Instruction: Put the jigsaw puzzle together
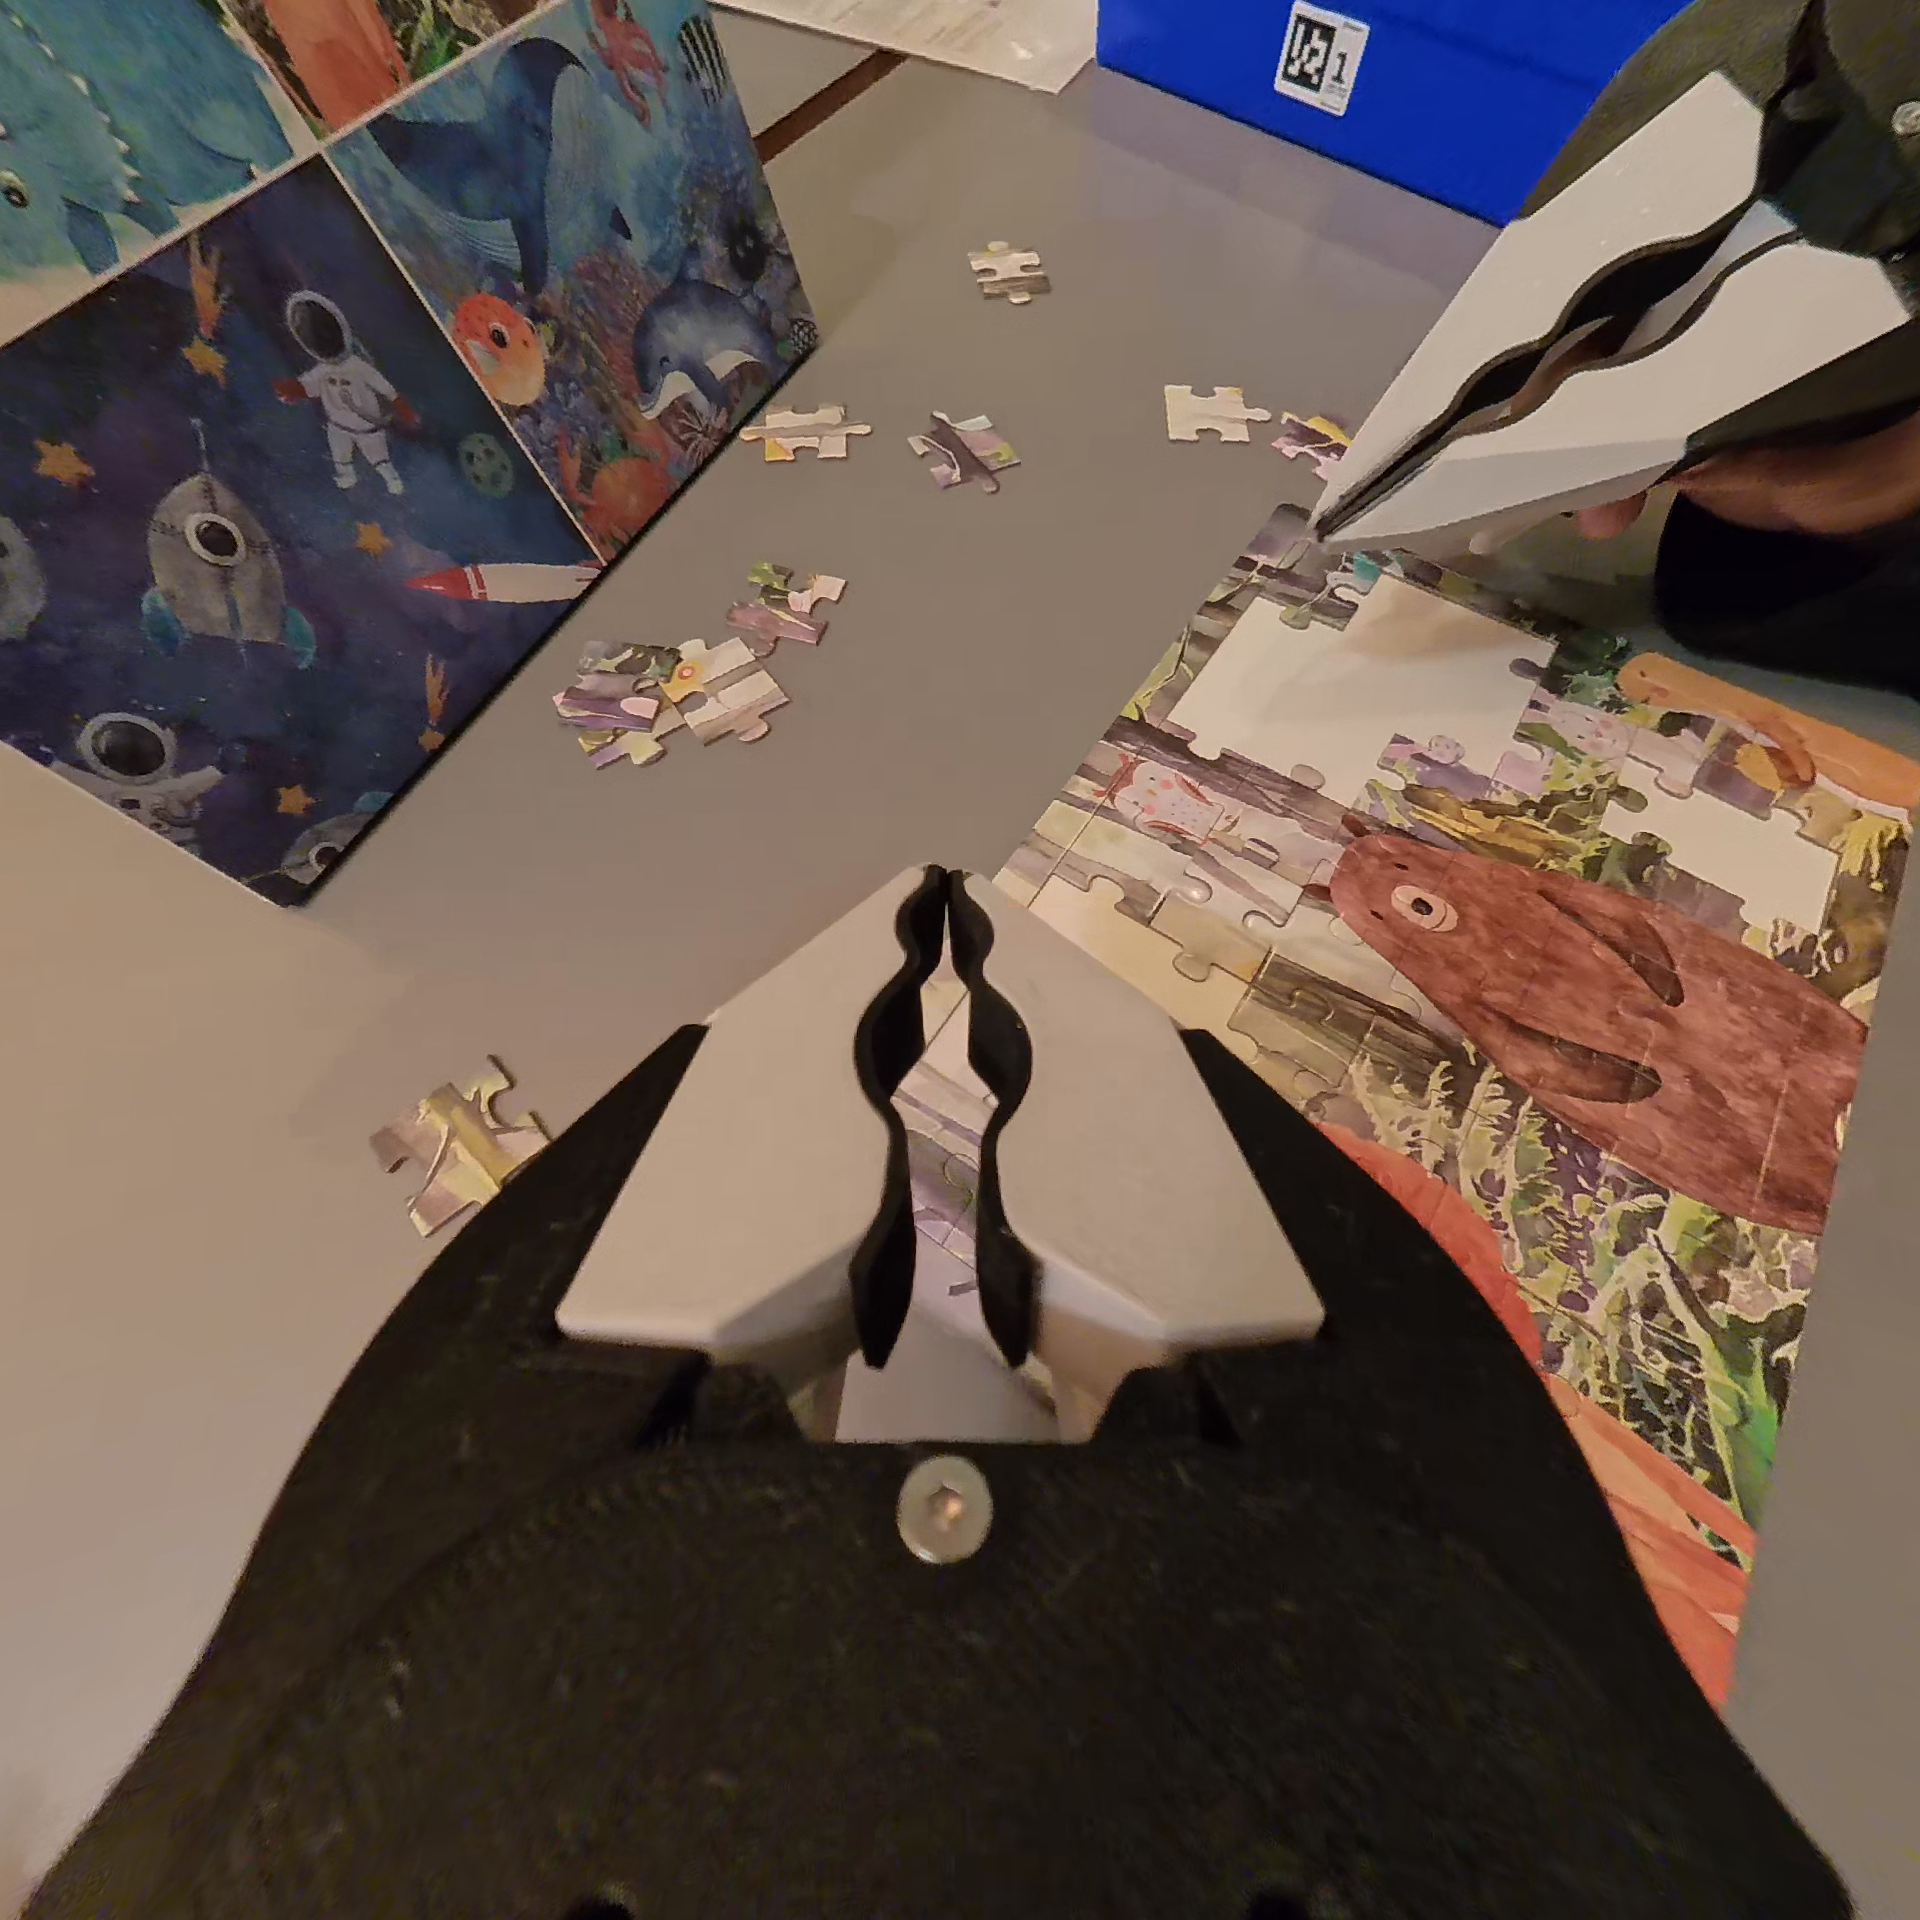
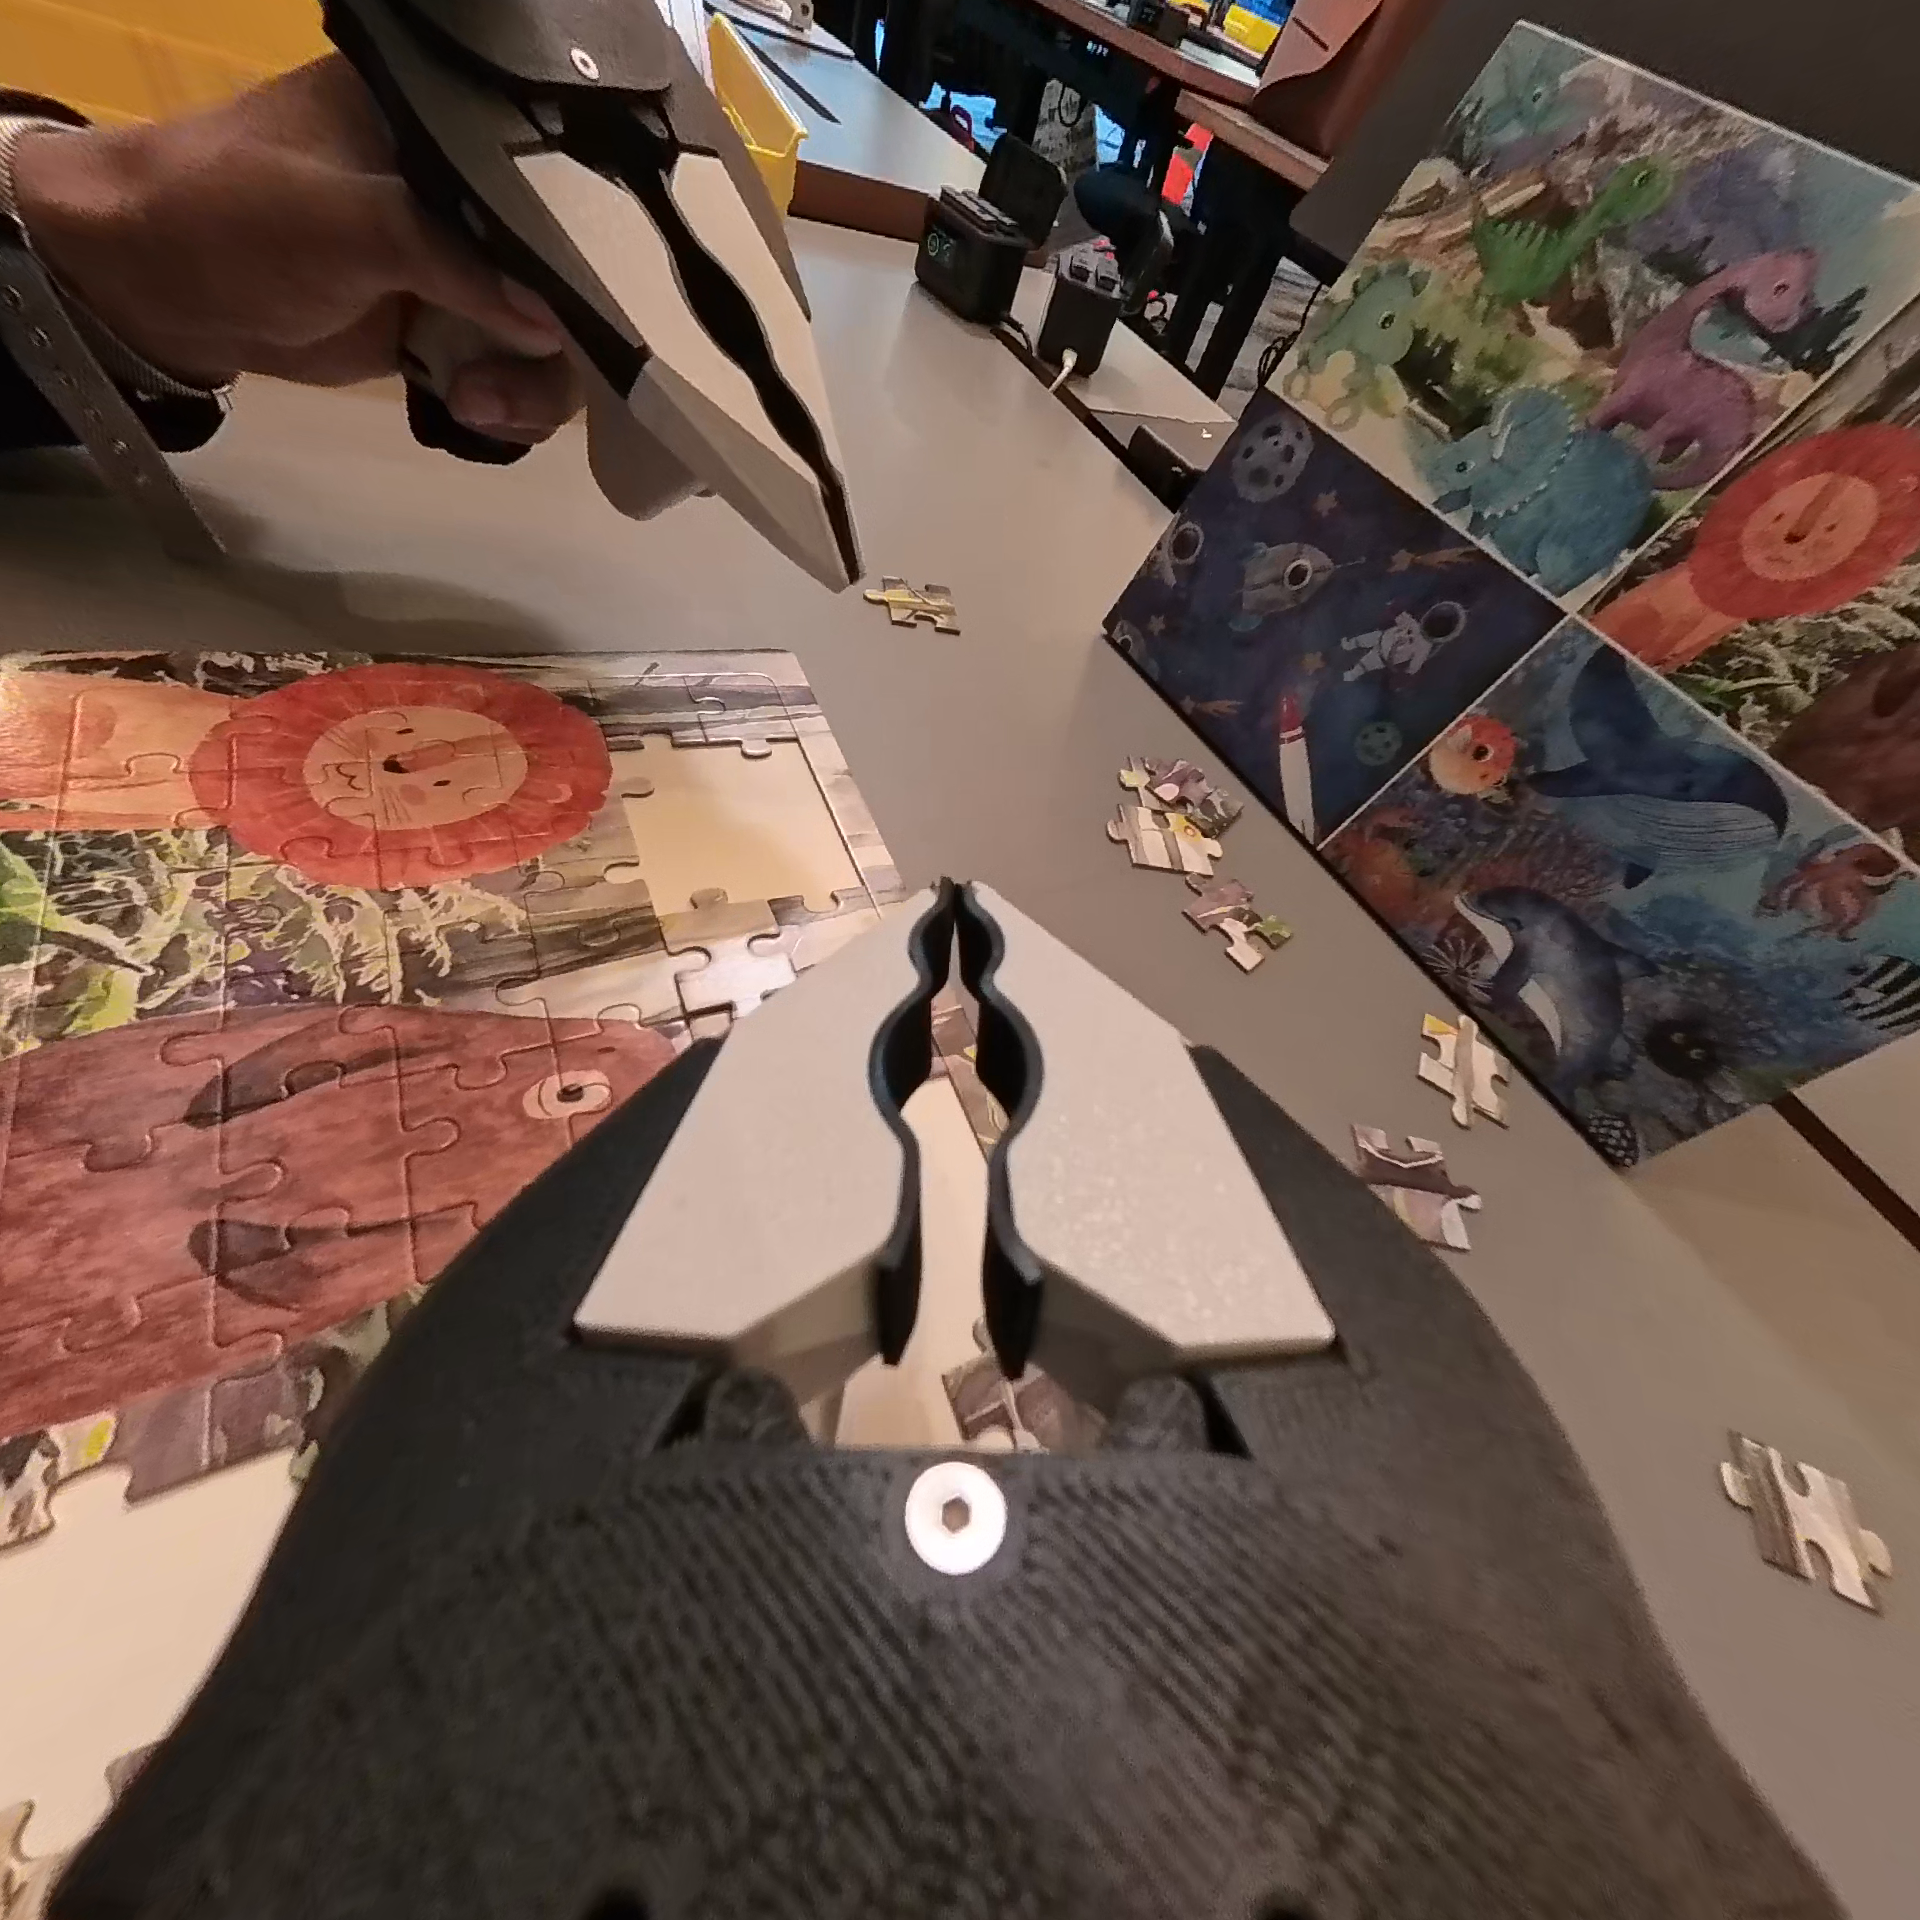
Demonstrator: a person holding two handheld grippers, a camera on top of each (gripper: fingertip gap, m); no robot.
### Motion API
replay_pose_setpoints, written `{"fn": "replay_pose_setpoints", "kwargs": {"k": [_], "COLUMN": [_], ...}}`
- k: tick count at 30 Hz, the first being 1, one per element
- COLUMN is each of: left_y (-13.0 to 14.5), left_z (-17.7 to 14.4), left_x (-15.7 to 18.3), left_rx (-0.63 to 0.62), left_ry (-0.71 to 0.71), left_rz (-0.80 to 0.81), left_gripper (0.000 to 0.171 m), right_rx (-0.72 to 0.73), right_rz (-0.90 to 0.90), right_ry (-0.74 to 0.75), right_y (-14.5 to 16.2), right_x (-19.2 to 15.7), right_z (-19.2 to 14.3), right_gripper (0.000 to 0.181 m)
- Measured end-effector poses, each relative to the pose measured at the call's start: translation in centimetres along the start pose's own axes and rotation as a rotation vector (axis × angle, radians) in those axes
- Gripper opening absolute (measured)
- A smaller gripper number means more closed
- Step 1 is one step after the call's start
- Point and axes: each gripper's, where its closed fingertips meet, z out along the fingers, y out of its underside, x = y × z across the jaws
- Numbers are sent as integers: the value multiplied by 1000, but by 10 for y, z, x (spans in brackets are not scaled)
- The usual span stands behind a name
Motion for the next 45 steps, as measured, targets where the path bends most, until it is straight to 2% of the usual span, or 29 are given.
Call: {"fn": "replay_pose_setpoints", "kwargs": {"k": [22, 27, 45], "left_y": [3, 5, 14], "left_z": [5, 2, 6], "left_x": [13, 5, 0], "left_rx": [3, -7, 3], "left_ry": [61, 33, 103], "left_rz": [-4, -12, -105], "left_gripper": [0, 0, 0], "right_rx": [5, 0, -48], "right_rz": [-2, -2, 54], "right_ry": [2, -1, -37], "right_y": [-3, -2, 10], "right_x": [0, 0, -3], "right_z": [-3, -2, 2], "right_gripper": [0, 0, 0]}}
